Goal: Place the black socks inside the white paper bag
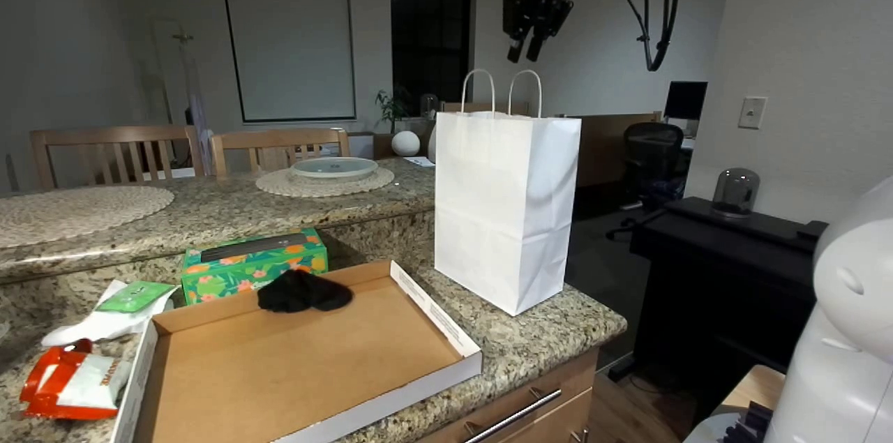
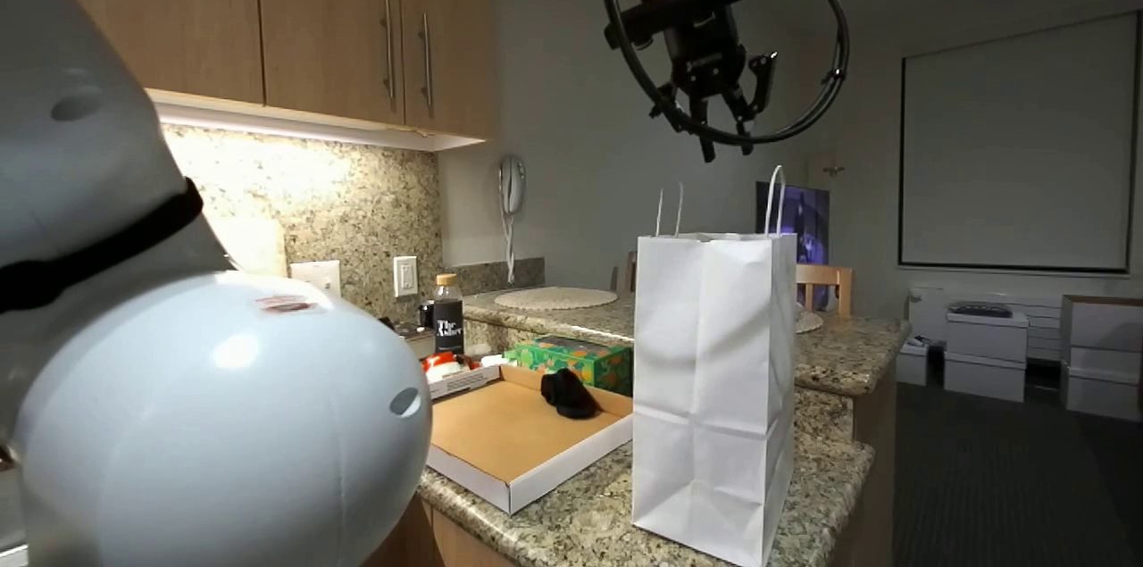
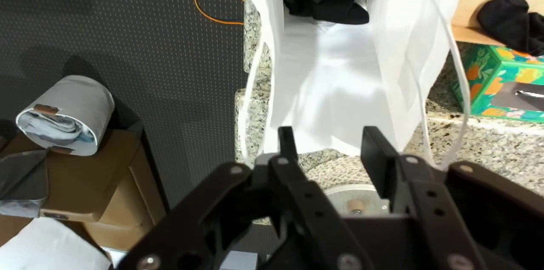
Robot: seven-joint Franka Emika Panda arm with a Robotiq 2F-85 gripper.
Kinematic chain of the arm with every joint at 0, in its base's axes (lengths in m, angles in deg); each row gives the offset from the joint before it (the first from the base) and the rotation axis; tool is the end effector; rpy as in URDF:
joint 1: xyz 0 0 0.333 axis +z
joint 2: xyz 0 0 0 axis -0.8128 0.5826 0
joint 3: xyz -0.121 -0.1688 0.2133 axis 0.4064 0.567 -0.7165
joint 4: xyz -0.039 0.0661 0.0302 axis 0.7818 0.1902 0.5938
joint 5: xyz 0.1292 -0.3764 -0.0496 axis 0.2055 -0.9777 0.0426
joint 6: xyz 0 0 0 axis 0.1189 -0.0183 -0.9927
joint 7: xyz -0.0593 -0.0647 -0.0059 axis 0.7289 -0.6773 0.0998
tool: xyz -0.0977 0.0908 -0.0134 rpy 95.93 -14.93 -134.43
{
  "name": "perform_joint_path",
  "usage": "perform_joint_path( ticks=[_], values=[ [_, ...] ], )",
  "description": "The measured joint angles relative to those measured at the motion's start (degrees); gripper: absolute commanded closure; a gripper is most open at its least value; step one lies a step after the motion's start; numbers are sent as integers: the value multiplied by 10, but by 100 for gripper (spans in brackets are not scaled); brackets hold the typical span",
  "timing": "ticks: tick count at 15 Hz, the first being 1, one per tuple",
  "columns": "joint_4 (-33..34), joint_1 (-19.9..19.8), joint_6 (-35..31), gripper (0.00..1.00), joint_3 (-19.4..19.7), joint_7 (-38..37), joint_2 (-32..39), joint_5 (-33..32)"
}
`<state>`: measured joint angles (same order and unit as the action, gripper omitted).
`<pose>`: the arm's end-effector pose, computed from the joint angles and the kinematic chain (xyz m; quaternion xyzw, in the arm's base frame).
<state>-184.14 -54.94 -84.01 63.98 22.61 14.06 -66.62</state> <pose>0.4522 -0.0648 0.6014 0.9756 -0.0032 0.2143 0.0485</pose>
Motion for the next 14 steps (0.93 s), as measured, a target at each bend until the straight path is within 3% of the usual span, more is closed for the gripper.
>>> perform_joint_path(
  ticks=[3,4,9,14],
  values=[
    [50,5,-28,3,-21,-3,21,5],
    [68,9,-43,1,-28,-5,27,10],
    [145,54,-53,0,-81,-6,73,42],
    [161,112,-52,0,-143,-6,150,66]
  ],
)
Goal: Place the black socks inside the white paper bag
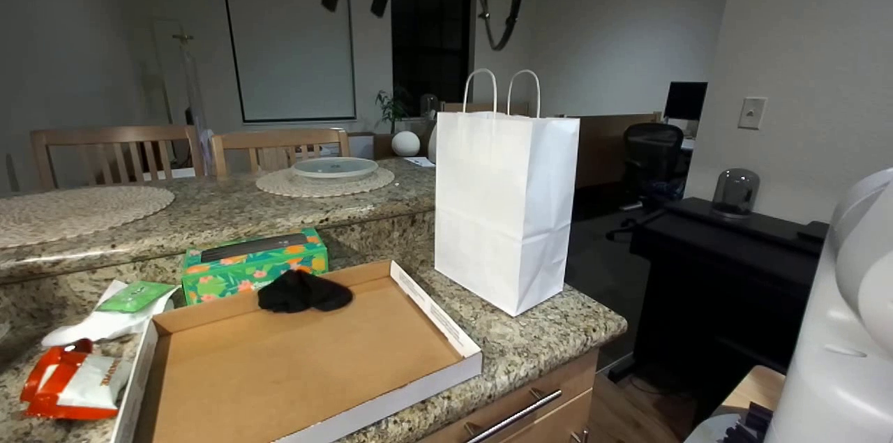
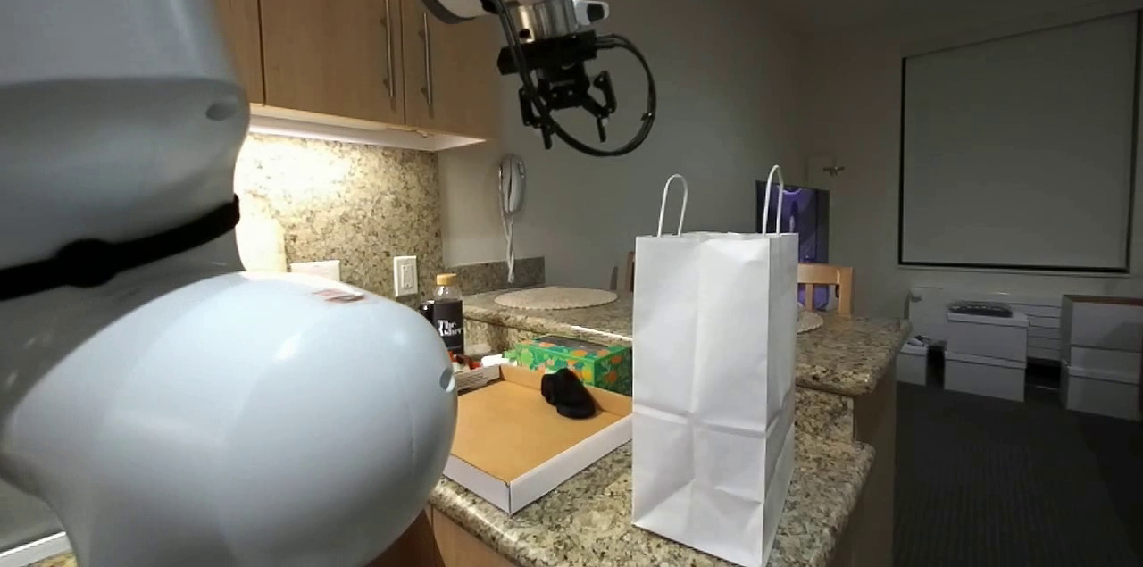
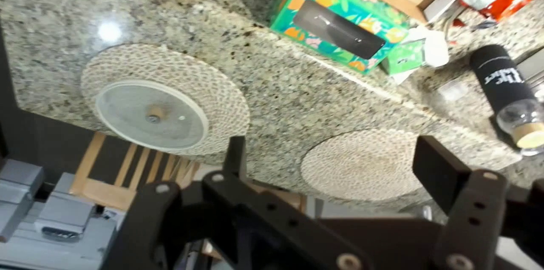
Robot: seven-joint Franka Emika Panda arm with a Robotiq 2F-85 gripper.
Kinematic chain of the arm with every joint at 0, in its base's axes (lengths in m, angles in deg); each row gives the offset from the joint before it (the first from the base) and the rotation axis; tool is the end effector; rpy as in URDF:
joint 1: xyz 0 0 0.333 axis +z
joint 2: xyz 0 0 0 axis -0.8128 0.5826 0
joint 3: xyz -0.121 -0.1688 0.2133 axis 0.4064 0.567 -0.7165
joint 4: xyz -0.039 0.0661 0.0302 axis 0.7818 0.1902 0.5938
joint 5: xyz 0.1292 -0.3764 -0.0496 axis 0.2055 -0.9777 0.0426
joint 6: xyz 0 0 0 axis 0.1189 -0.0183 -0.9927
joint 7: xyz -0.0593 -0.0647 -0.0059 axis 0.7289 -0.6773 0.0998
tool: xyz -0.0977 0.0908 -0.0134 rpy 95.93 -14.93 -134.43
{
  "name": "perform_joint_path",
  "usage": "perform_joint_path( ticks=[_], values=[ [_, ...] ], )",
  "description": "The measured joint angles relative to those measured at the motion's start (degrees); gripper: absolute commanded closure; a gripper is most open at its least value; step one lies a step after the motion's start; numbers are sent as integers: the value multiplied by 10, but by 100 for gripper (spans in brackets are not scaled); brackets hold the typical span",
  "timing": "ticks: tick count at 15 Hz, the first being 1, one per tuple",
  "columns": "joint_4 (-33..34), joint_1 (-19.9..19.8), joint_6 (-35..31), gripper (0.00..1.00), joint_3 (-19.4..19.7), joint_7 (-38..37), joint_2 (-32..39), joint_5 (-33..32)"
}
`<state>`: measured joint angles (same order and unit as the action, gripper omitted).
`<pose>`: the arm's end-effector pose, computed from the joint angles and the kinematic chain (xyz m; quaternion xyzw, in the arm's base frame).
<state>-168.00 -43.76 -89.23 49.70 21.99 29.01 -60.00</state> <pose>0.5102 0.1880 0.6349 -0.9435 -0.1895 -0.2713 0.0186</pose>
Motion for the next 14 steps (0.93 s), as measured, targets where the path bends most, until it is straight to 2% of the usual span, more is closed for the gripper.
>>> perform_joint_path(
  ticks=[6,14],
  values=[
    [-11,30,-4,0,-42,1,109,-3],
    [-17,32,-13,0,-49,3,286,-8]
  ],
)
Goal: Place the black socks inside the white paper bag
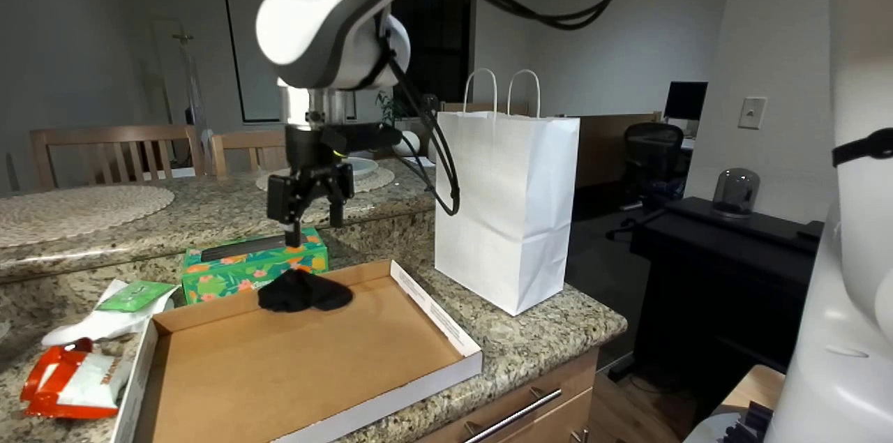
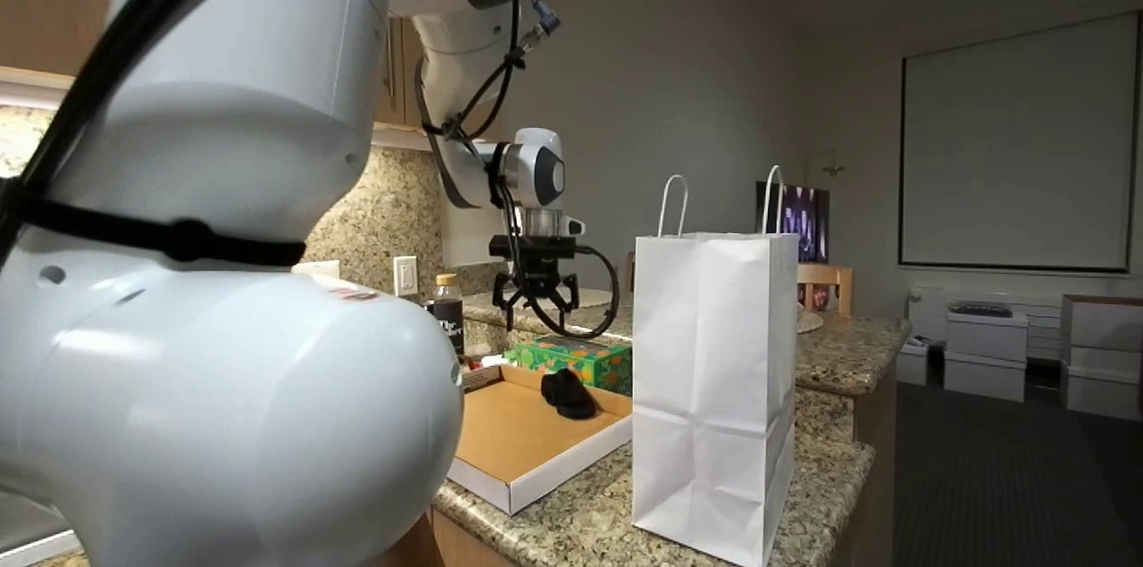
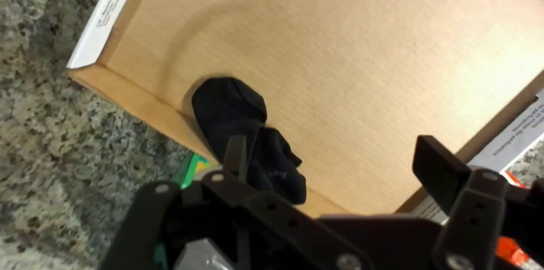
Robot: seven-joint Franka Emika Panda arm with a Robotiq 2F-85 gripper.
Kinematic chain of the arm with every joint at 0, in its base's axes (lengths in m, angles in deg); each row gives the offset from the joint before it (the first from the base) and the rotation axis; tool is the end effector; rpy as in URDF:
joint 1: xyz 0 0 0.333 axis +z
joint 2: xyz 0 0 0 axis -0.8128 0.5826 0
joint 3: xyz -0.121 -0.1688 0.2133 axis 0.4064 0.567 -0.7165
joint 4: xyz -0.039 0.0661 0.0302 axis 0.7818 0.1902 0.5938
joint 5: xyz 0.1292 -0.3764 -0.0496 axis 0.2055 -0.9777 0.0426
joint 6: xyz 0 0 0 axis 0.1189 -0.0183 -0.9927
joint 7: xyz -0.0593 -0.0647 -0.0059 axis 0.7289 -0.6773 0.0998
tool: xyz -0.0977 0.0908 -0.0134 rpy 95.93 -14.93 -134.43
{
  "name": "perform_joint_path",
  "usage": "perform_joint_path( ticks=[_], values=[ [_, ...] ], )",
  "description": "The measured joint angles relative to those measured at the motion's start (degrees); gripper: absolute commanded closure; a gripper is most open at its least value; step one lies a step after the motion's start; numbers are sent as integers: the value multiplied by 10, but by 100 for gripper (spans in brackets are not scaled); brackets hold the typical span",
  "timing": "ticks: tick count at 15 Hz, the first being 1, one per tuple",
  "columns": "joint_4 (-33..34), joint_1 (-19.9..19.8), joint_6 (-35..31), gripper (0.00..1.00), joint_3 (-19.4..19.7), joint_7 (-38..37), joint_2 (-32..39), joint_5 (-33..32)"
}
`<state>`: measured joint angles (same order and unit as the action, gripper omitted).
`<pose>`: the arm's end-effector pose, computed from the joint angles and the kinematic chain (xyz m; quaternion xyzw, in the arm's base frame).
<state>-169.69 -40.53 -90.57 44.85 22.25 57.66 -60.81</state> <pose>0.5501 0.2794 0.3315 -0.9637 -0.2648 -0.0214 0.0263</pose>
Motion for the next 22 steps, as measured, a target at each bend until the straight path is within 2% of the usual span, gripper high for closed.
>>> perform_joint_path(
  ticks=[9,15,16,17,22],
  values=[
    [67,19,-1,0,12,-3,134,-40],
    [100,44,-42,0,48,-59,193,-77],
    [105,46,-49,11,51,-67,200,-77],
    [111,47,-53,26,55,-74,205,-77],
    [137,49,-55,61,67,-85,223,-77]
  ],
)
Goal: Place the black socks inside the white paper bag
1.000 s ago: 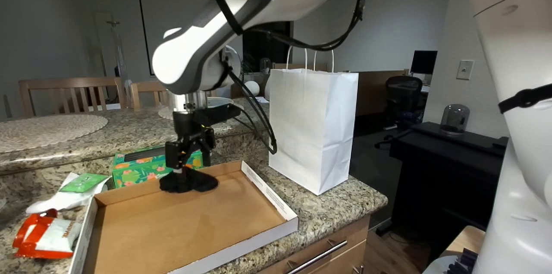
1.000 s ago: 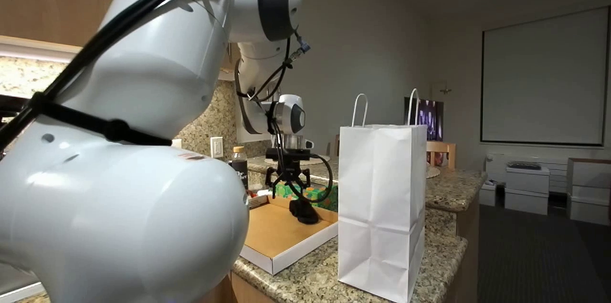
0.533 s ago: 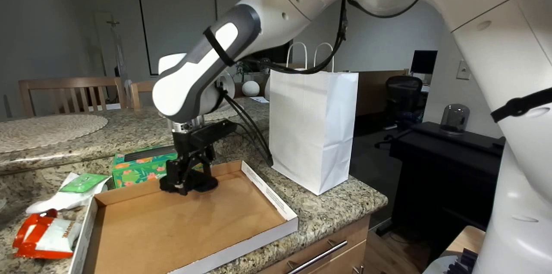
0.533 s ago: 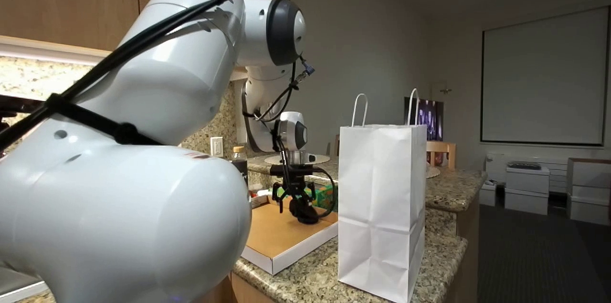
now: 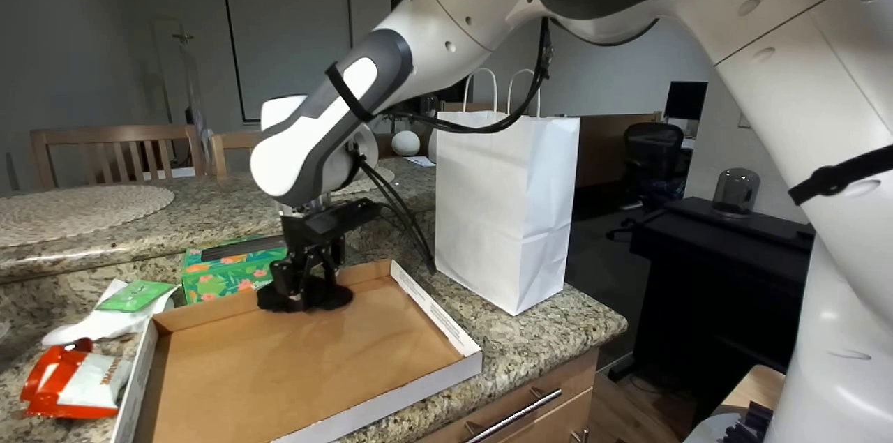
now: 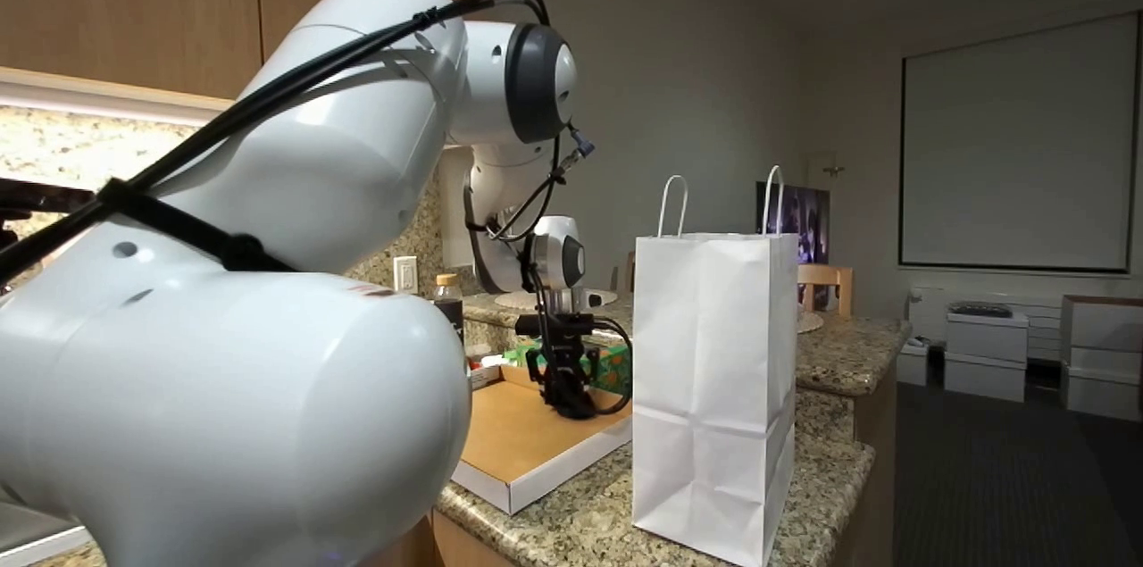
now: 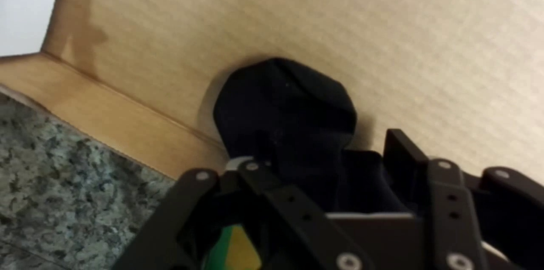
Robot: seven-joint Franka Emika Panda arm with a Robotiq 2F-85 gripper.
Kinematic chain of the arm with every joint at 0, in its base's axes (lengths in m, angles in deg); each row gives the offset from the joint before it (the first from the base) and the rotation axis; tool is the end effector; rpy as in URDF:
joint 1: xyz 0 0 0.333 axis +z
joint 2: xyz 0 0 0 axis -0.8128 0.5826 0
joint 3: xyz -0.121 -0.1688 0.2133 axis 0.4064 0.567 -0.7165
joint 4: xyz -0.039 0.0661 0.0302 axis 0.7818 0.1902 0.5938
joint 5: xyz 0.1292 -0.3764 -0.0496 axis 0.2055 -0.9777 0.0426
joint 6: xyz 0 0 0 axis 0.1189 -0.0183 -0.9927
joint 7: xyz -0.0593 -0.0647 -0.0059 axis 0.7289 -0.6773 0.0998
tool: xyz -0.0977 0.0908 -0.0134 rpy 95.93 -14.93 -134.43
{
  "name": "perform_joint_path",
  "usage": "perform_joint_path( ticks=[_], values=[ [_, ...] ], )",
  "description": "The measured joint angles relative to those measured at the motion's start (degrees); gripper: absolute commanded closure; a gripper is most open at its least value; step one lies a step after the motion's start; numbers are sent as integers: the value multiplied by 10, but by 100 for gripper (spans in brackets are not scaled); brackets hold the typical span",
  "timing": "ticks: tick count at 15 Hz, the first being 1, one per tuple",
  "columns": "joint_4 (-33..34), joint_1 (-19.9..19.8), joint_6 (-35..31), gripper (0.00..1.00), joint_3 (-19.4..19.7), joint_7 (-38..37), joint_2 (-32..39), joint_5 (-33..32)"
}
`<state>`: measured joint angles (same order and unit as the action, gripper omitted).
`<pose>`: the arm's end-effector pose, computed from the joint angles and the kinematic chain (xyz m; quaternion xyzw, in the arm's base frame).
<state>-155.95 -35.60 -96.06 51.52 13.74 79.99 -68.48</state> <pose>0.6147 0.2816 0.1942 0.9765 0.2147 0.0047 0.0201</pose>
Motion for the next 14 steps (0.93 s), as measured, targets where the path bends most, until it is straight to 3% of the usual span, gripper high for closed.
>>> perform_joint_path(
  ticks=[6,14],
  values=[
    [7,2,0,97,5,0,3,0],
    [3,3,0,100,-8,-5,-10,11]
  ],
)
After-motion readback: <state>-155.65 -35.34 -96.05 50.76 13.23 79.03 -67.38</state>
